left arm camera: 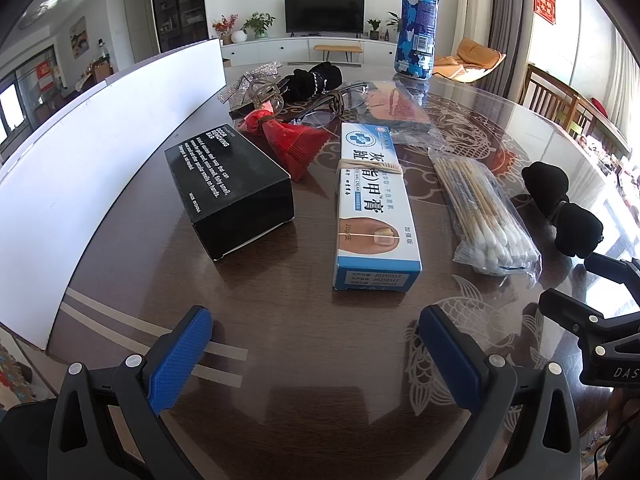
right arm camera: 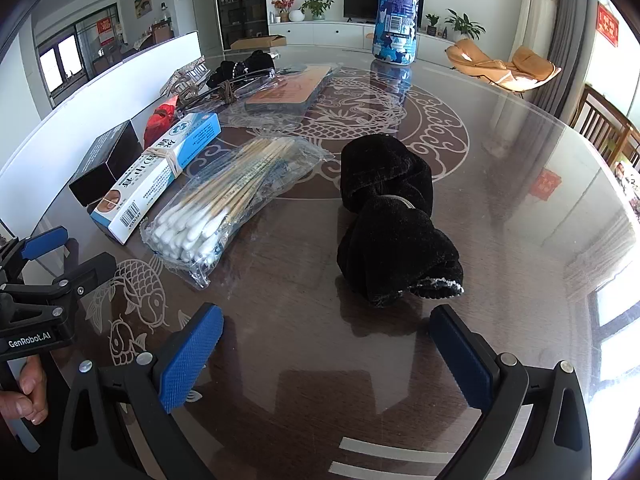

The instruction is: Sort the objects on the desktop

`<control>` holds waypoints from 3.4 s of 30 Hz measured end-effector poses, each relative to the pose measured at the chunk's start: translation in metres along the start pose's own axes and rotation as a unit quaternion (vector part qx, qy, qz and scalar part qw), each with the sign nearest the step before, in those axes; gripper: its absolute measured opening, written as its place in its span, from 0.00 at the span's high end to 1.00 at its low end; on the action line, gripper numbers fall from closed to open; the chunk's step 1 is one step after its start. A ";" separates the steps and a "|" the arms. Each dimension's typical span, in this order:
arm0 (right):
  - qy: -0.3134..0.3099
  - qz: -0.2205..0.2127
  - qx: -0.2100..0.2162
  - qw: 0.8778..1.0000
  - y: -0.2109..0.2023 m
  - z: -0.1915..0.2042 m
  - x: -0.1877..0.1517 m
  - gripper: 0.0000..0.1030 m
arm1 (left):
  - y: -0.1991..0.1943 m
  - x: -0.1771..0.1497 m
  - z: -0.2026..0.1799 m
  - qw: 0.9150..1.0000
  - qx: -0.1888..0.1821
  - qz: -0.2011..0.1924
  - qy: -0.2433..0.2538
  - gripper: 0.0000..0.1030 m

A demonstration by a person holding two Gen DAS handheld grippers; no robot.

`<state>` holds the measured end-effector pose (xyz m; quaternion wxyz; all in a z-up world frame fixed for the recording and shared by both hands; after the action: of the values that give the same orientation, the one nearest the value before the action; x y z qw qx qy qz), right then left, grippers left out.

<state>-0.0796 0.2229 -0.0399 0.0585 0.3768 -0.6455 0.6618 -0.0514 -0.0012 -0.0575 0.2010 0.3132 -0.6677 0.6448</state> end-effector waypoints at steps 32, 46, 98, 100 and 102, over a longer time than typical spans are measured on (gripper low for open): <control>-0.037 0.017 0.027 0.999 0.040 -0.007 0.052 0.00 | 0.049 0.055 -0.024 0.996 -0.003 0.065 0.062 0.00; -0.019 0.001 0.013 1.000 0.070 -0.035 0.093 0.00 | 0.091 0.095 -0.035 0.996 -0.018 0.055 0.071 0.00; -0.019 0.001 0.012 1.000 0.072 -0.036 0.095 0.00 | 0.101 0.102 -0.042 0.995 -0.034 0.056 0.074 0.00; -0.019 0.001 0.012 1.000 0.072 -0.036 0.095 0.00 | 0.101 0.102 -0.042 0.995 -0.034 0.056 0.074 0.00; -0.019 0.001 0.012 1.000 0.072 -0.036 0.094 0.00 | 0.101 0.103 -0.042 0.995 -0.034 0.056 0.074 0.00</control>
<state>-0.2022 0.2048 -0.0399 0.0411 0.3897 -0.6385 0.6624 -0.1999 0.0215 -0.0592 0.2244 0.2197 -0.6888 0.6534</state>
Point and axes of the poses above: each gripper's, at about its wrist camera, not at the fingertips, and y roughly the way its jaws point, z to its left, x to its top, the point moved 7 cm from there along y, roughly the way its jaws point, and after that the axes turned 11 degrees about -y, right-handed, at the moved point
